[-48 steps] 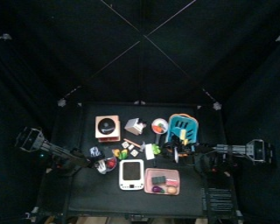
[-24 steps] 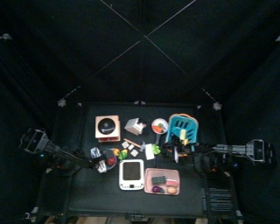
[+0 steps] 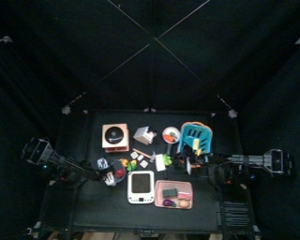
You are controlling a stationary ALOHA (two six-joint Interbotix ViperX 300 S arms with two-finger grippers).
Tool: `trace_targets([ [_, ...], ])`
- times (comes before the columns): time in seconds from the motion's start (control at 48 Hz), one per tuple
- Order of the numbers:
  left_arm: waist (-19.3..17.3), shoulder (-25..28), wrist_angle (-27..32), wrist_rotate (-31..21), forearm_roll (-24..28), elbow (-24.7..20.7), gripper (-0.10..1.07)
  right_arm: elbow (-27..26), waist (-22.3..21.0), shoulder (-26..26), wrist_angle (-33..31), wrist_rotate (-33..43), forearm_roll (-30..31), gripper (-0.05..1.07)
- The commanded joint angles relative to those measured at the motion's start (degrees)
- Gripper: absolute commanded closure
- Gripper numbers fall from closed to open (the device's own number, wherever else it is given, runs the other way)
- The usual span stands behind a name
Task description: Grab white sushi piece from bowl
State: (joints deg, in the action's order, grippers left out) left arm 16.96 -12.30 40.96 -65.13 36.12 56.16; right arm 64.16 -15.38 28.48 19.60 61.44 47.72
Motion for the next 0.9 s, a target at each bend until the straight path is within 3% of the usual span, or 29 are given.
trace_targets([
  [0.0,0.0,0.0,0.26,-0.09,0.26,-1.76,0.33,-0.62,-0.18,0.26,0.18,-0.09,-0.18,0.2],
  [0.646,3.16,-3.08,10.11,0.0,0.35,-6.86,0.34,-0.62,-0.18,0.18,0.18,0.0,-0.18,0.2],
  [0.875,3.25,-3.25,11.78,-0.09,5.01,-10.63,0.34,-0.62,-0.18,0.18,0.26,0.0,-0.26,0.2],
])
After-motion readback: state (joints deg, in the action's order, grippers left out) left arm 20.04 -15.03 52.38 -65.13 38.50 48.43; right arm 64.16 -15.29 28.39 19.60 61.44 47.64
